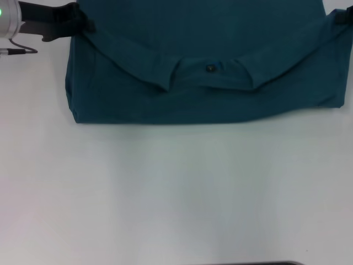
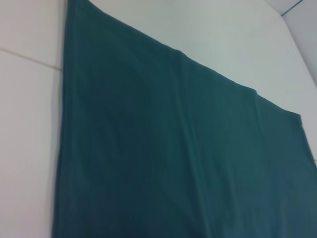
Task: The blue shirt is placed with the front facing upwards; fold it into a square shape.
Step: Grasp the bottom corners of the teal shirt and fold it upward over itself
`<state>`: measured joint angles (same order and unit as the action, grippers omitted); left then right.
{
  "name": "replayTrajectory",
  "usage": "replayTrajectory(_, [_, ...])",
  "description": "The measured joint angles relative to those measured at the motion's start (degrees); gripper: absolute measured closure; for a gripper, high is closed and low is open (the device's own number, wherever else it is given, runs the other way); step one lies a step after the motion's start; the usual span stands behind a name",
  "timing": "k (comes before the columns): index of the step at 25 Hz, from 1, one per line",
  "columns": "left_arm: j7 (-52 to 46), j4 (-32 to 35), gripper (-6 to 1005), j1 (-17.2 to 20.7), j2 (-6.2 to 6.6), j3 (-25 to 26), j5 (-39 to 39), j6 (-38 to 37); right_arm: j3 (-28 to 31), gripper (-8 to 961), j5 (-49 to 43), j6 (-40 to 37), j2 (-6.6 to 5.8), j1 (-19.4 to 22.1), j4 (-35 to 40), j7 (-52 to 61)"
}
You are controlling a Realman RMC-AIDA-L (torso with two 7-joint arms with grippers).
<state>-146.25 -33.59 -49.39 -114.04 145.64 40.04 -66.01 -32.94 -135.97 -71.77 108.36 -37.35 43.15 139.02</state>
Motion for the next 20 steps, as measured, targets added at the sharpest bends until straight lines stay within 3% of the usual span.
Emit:
replayTrajectory(6, [-0.1,0.0,950,-0.9,-0.21,-1.4,0.1,2.0,-2.3,928,-0.1,3.7,0.89,-0.7,0.0,0.2])
replayTrajectory(20, [0.3,0.5,950,-4.1,-0.51,-3.5,0.2,8.8,-6.4,928,-0.3,12.1,1.42,-1.8,-0.6,1.2])
